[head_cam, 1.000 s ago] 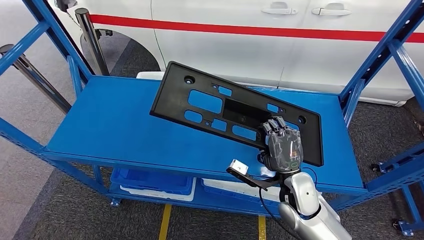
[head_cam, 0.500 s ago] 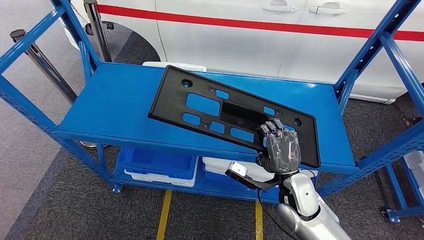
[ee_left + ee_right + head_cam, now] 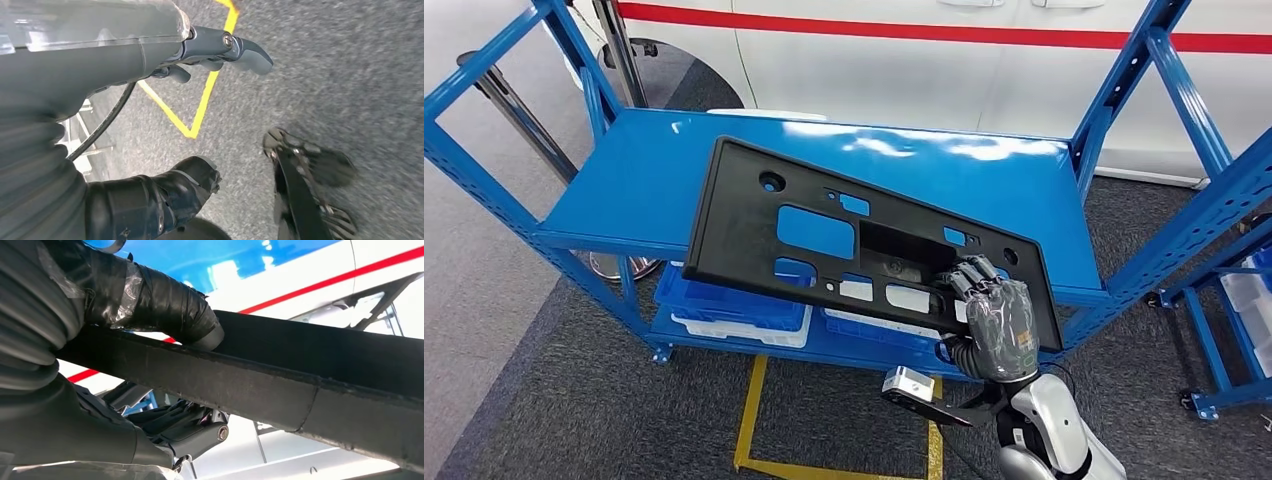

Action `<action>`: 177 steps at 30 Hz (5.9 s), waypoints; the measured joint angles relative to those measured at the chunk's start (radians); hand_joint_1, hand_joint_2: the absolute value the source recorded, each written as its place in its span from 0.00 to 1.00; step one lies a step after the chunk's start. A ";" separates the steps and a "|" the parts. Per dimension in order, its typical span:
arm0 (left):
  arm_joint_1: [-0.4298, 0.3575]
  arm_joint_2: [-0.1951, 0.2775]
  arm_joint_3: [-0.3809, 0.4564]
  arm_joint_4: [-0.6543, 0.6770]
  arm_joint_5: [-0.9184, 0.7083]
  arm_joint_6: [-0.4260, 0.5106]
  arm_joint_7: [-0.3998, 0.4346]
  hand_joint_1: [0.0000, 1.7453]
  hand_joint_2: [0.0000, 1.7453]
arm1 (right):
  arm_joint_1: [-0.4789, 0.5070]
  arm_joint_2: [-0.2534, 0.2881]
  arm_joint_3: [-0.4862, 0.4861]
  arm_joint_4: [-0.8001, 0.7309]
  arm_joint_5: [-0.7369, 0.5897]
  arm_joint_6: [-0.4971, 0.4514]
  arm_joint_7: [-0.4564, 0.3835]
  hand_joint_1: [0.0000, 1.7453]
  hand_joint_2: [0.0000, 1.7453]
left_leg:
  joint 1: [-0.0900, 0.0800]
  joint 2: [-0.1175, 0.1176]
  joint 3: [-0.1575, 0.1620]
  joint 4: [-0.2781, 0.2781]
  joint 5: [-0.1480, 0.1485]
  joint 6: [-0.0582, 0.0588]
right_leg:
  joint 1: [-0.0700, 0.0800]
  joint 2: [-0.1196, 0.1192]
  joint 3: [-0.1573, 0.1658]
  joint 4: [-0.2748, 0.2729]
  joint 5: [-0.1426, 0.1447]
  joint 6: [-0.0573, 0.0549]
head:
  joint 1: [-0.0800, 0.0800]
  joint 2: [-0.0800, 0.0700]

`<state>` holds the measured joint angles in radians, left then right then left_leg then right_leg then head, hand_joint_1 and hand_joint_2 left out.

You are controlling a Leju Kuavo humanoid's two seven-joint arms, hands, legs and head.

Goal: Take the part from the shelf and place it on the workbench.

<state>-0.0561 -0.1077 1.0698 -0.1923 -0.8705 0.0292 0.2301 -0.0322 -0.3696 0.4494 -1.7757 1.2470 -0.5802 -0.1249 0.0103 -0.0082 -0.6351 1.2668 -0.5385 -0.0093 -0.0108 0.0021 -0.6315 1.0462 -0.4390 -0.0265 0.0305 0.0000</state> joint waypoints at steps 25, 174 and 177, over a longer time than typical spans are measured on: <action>-0.002 -0.004 0.017 0.000 0.005 -0.010 -0.010 0.00 1.00 | -0.001 -0.037 0.000 -0.039 -0.039 0.042 -0.019 1.00 1.00 | 0.009 0.040 -0.035 -0.133 0.007 -0.014 | -0.004 -0.023 0.069 -0.008 -0.051 0.001 | 0.001 0.000; 0.001 -0.008 0.081 0.002 0.001 -0.059 -0.065 0.00 1.00 | -0.124 -0.154 -0.127 -0.100 0.006 0.188 0.114 1.00 1.00 | -0.004 0.107 0.094 -0.258 0.048 0.038 | 0.001 -0.062 0.042 -0.019 -0.020 0.054 | 0.006 0.000; -0.002 -0.009 0.083 0.002 0.000 -0.064 -0.071 0.00 1.00 | -0.114 -0.177 -0.179 -0.100 -0.007 0.207 0.113 1.00 1.00 | -0.003 0.125 0.099 -0.257 0.041 0.021 | 0.006 -0.037 0.039 -0.027 -0.017 0.036 | 0.006 0.000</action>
<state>-0.0579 -0.1165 1.1529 -0.1907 -0.8702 -0.0344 0.1589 -0.1463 -0.5467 0.2707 -1.8761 1.2402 -0.3733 -0.0121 0.0071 0.1164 -0.5362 1.0098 -0.4976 0.0116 -0.0053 -0.0351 -0.5921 1.0190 -0.4560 0.0092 0.0364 0.0000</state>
